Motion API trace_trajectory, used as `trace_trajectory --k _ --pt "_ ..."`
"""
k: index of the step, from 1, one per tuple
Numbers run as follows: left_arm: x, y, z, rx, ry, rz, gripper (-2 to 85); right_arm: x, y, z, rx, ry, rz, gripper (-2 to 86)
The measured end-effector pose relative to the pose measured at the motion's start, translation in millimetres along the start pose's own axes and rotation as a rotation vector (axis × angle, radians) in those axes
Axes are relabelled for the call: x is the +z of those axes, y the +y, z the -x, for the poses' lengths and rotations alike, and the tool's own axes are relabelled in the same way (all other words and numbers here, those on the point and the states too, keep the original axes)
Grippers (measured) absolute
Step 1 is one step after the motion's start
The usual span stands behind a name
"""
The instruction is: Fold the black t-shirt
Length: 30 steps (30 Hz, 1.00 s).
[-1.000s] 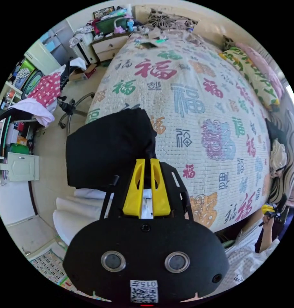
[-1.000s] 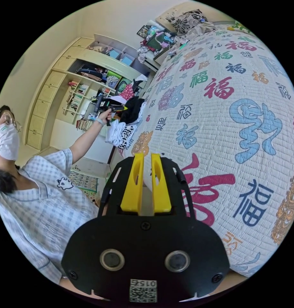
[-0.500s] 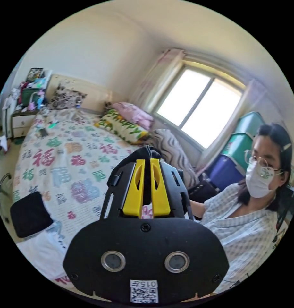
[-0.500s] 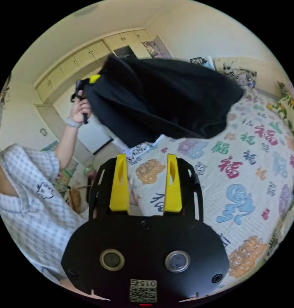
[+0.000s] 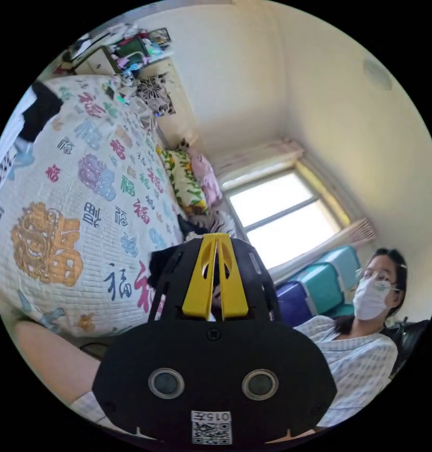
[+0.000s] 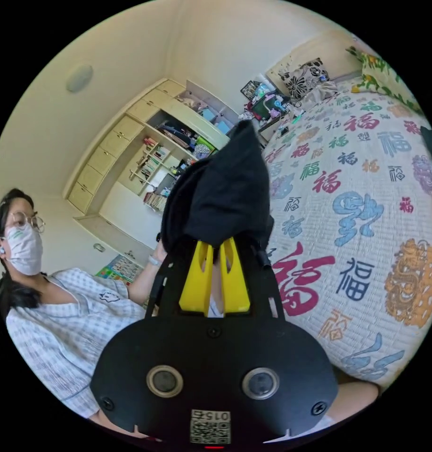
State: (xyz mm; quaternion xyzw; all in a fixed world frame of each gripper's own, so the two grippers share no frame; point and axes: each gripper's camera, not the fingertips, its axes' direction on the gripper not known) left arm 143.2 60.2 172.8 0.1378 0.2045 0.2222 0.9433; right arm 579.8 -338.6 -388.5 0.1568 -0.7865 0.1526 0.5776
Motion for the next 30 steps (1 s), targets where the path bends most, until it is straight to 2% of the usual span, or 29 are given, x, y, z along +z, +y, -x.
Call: trace_trajectory --k 3,7,10,14,15,16,17,21,26,29,30 --pt "6 22 -1 0.045 -0.235 0.081 0.8 -1 10 8 -0.010 0.098 0.048 0.9" --pt "72 57 4 0.084 -0.282 0.359 9.7 16 15 12 -0.041 0.158 0.158 1.0" --pt "119 85 -8 0.212 -0.344 0.441 13.1 14 20 20 -0.070 0.078 0.127 1.1" --pt "158 110 -34 0.401 -0.357 0.453 14.5 5 23 36 -0.096 -0.030 0.089 1.1" --pt "168 119 -46 0.489 -0.413 0.458 13.0 4 23 43 -0.121 -0.048 0.100 1.1" --pt "174 126 -57 0.558 -0.452 0.452 5.9 3 23 46 -0.136 -0.053 0.108 1.1" --pt "176 129 -62 0.585 -0.450 0.446 2.3 3 24 53 -0.162 -0.056 0.124 1.1" --pt "160 130 -97 0.675 -0.422 0.389 -0.1 -7 25 70 -0.220 -0.051 0.152 1.0" --pt "141 104 -147 0.741 -0.410 0.348 -0.6 -16 16 69 -0.208 0.068 0.247 0.9" --pt "134 98 -192 0.857 -0.411 0.293 -0.6 -12 11 75 -0.250 0.221 0.336 0.8" --pt "134 96 -205 0.890 -0.400 0.286 -0.6 -13 10 74 -0.262 0.278 0.312 0.7"
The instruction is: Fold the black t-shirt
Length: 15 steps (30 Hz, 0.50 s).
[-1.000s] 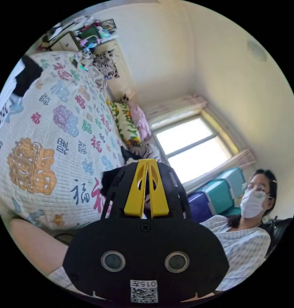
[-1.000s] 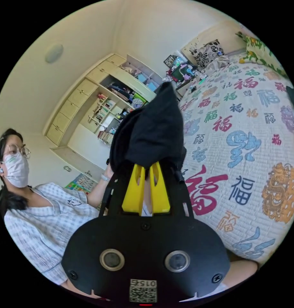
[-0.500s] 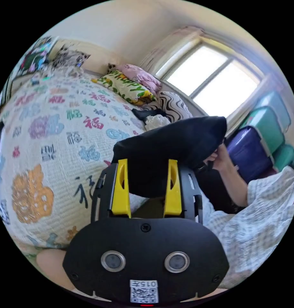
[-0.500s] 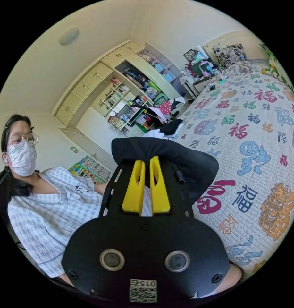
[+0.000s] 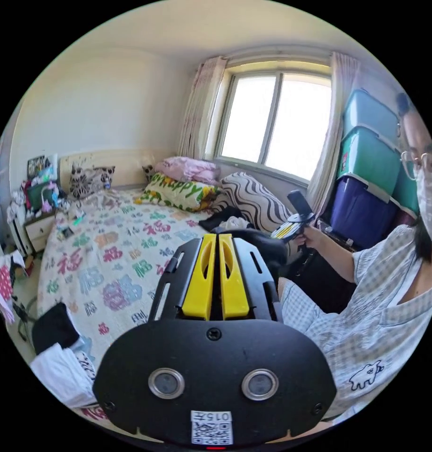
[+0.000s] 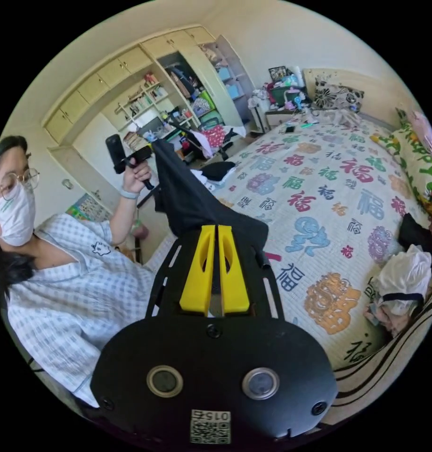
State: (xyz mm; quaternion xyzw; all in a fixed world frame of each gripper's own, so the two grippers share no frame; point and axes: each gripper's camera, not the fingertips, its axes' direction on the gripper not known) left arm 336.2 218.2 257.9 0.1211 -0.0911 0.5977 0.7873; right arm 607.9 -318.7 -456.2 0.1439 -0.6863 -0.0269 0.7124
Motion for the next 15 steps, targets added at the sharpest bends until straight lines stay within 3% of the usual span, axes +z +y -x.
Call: trace_trajectory --k 7,9,11,15 --pt "29 -19 -22 0.084 -0.089 0.064 -0.6 59 10 -33 0.078 -0.034 -0.132 3.8" --pt "38 -13 -19 0.057 -0.073 0.082 -0.6 95 20 -33 0.078 0.016 -0.144 10.1" --pt "41 -6 -13 0.020 -0.062 0.078 -0.7 123 28 -33 0.084 0.032 -0.121 15.9" --pt "45 8 1 -0.040 -0.069 0.062 -0.7 186 38 -28 0.073 0.132 0.017 18.3"
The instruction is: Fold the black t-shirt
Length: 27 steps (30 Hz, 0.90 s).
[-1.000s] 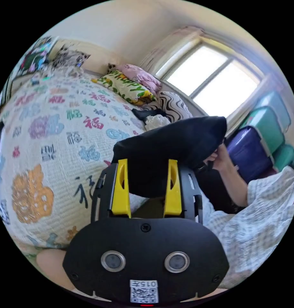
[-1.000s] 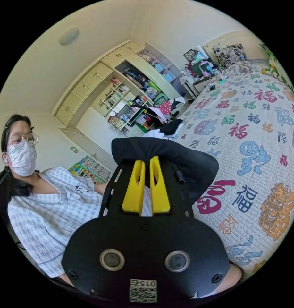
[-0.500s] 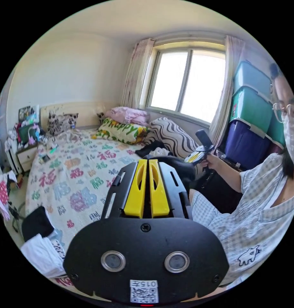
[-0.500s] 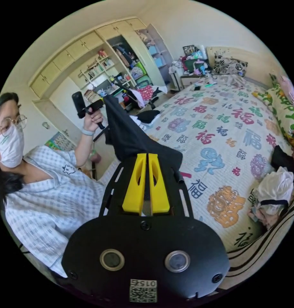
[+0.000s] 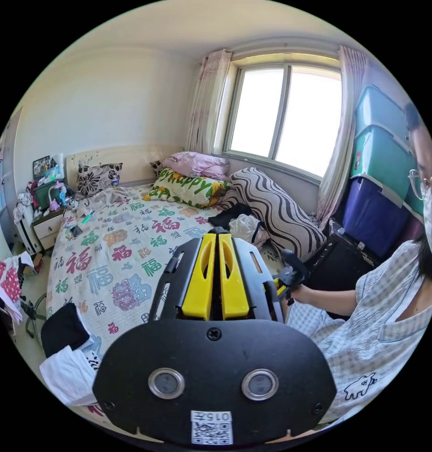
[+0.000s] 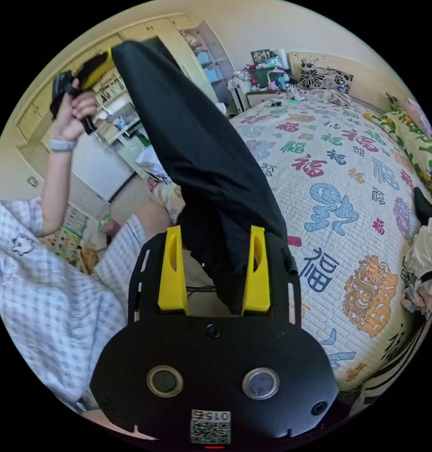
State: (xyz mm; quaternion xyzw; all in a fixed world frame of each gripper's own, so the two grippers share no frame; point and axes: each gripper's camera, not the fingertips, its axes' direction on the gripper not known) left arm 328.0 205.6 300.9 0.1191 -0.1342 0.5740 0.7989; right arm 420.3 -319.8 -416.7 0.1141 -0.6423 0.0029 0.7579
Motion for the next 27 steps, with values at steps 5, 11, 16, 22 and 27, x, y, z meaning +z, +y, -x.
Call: trace_trajectory --k 5,11,16,22,27 --pt "9 12 29 -0.090 0.007 -0.022 -0.7 66 -19 -5 -0.003 0.167 0.148 14.8" --pt "20 5 92 -0.202 -0.069 -0.009 -0.8 82 -61 -33 0.001 0.247 0.077 1.3" --pt "47 -40 173 -0.304 -0.139 0.051 -0.8 61 -86 -42 -0.082 0.217 0.033 0.0" --pt "116 -46 194 -0.155 -0.324 0.171 0.1 69 -80 -69 -0.070 0.035 0.034 6.8" --pt "173 25 231 -0.236 -0.284 0.242 4.1 132 -24 -53 -0.156 -0.155 0.322 11.1"
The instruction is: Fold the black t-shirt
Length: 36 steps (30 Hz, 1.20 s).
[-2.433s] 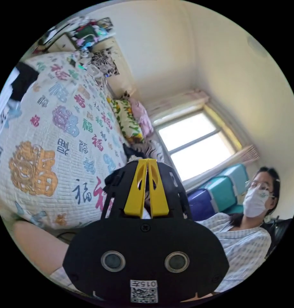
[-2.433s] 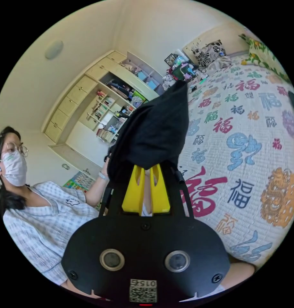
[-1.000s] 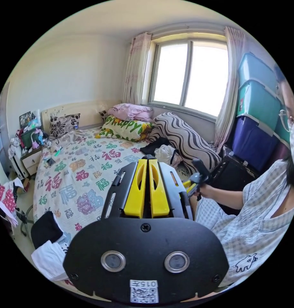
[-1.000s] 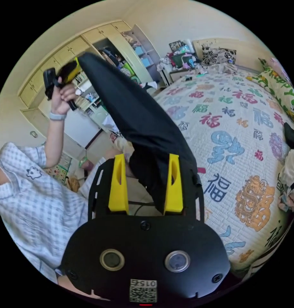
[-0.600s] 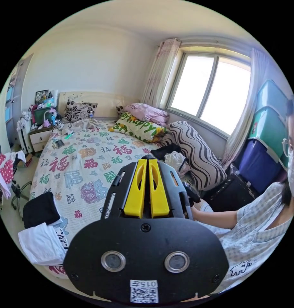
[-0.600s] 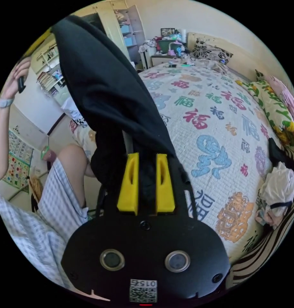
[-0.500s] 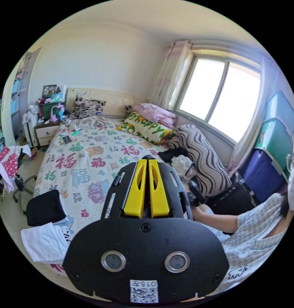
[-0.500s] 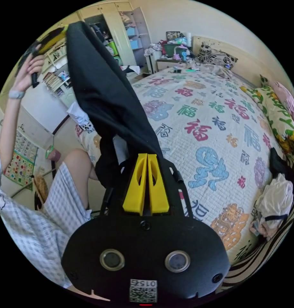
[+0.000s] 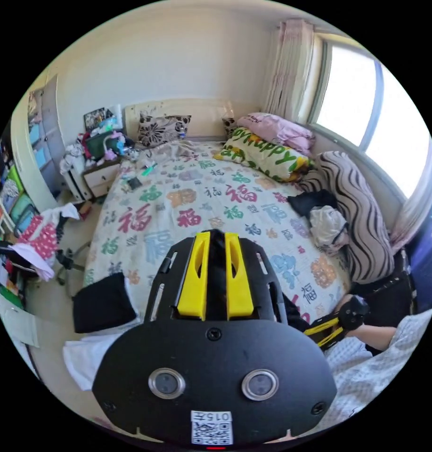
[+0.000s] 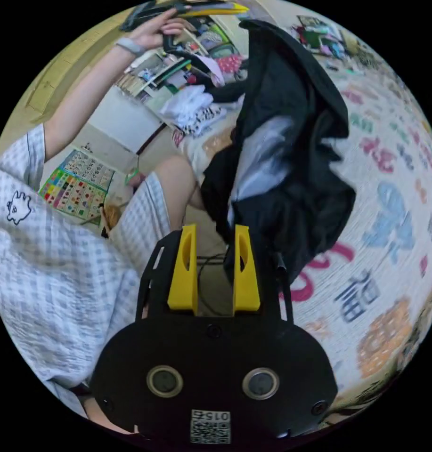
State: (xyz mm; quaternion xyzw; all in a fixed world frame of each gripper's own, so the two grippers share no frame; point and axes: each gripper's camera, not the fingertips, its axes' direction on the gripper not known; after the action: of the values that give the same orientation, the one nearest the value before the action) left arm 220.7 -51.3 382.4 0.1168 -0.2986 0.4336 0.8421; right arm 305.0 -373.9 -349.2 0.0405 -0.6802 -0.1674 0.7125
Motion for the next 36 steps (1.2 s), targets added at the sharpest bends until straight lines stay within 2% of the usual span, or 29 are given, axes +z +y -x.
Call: trace_trajectory --k 2,4,7,8,11,13,15,18,21,24,25,26,28,31,34,36 --pt "20 38 3 -0.005 0.107 0.023 4.5 22 24 -8 0.090 -0.062 0.036 11.1" --pt "55 91 0 -0.003 0.212 0.147 5.1 44 46 -24 0.214 -0.130 0.079 11.7" --pt "97 148 -12 -0.013 0.329 0.272 5.3 69 64 -45 0.365 0.031 0.171 12.2" --pt "102 156 -15 -0.012 0.339 0.276 5.3 72 63 -51 0.376 0.073 0.185 8.6" --pt "123 180 -26 0.003 0.375 0.274 5.3 66 48 -63 0.342 0.203 0.220 0.2" --pt "134 182 -27 0.012 0.407 0.263 5.3 40 36 -64 0.296 0.267 0.157 -0.5" --pt "142 176 -27 0.054 0.397 0.246 5.3 -11 22 -71 0.266 0.347 0.011 -0.7" --pt "167 164 -36 0.151 0.333 0.236 8.1 -64 -2 -94 0.249 0.406 -0.101 -0.7" --pt "207 148 -48 0.226 0.243 0.288 10.4 -103 -25 -111 0.246 0.370 -0.238 -0.5" --pt "242 137 -46 0.221 0.094 0.239 7.3 -131 -51 -117 0.192 0.305 -0.323 0.0" --pt "259 133 -40 0.189 0.105 0.257 4.8 -134 -57 -119 0.182 0.299 -0.322 0.1" --pt "267 131 -36 0.174 0.130 0.271 3.6 -137 -66 -124 0.171 0.285 -0.307 0.7" --pt "292 125 -15 0.075 0.326 0.299 1.4 -136 -73 -132 0.154 0.237 -0.249 2.3" --pt "310 124 11 -0.043 0.473 0.259 -0.3 -138 -46 -139 0.210 0.252 -0.270 5.5" --pt "333 121 24 -0.154 0.626 0.226 -0.7 -134 17 -142 0.317 0.218 -0.325 6.3" --pt "347 116 23 -0.217 0.734 0.201 -0.8 -124 70 -136 0.414 0.121 -0.349 7.3"
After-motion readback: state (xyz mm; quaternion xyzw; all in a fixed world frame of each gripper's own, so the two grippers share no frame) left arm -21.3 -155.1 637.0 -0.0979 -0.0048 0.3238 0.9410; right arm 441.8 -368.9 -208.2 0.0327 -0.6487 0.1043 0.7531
